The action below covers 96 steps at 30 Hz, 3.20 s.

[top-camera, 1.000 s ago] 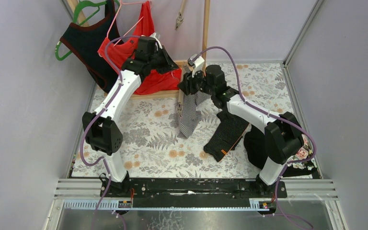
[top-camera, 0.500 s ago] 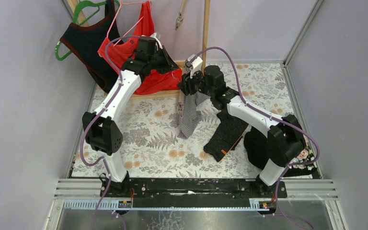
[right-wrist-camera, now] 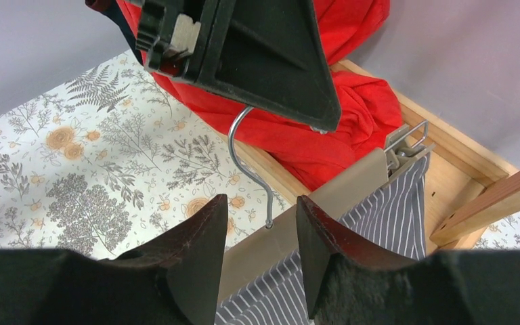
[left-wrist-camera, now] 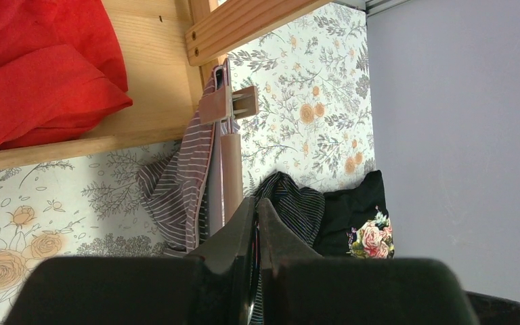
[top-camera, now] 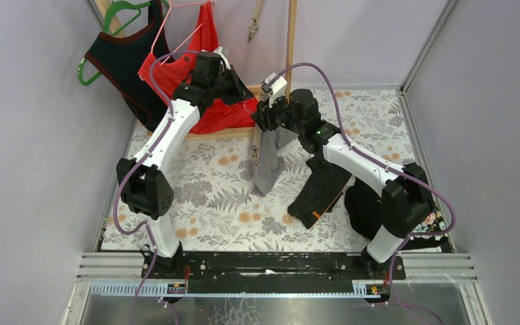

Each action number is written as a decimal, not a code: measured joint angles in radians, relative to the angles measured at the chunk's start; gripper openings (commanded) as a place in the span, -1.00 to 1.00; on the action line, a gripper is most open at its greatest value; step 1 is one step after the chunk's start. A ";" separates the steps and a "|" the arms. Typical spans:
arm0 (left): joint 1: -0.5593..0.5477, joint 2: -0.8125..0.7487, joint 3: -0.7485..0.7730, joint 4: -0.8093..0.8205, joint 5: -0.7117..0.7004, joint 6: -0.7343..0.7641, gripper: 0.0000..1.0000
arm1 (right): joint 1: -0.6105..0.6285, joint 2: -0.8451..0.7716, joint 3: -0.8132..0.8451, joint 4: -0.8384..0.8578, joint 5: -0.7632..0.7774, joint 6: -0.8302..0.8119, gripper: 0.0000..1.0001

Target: Clip the underwear to the hanger

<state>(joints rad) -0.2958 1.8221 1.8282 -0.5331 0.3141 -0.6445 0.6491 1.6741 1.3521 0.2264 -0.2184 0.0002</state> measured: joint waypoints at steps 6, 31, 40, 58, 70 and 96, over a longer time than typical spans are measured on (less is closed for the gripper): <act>0.000 0.000 0.000 0.000 0.011 0.000 -1.00 | 0.000 0.042 0.029 0.002 -0.001 -0.005 -0.05; -0.005 -0.019 -0.006 0.004 0.018 0.003 -0.74 | 0.005 0.081 0.039 0.018 -0.002 -0.006 -1.00; -0.005 -0.031 -0.018 0.011 0.018 -0.009 0.12 | 0.005 0.078 -0.048 0.106 0.024 0.002 -1.00; 0.168 -0.433 -0.442 0.184 -0.161 -0.126 0.45 | 0.005 -0.038 -0.137 0.270 -0.080 0.012 -1.00; 0.214 -0.620 -0.550 0.237 -0.229 -0.156 0.53 | 0.060 0.137 0.314 0.127 -0.143 -0.013 -1.00; 0.326 -0.695 -0.566 0.290 -0.112 -0.251 1.00 | 0.064 0.509 0.993 0.031 -0.193 -0.108 -1.00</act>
<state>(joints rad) 0.0303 1.1267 1.2621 -0.2432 0.2020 -0.8959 0.7136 2.1834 2.3451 0.2577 -0.4110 -0.1074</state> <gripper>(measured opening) 0.997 0.080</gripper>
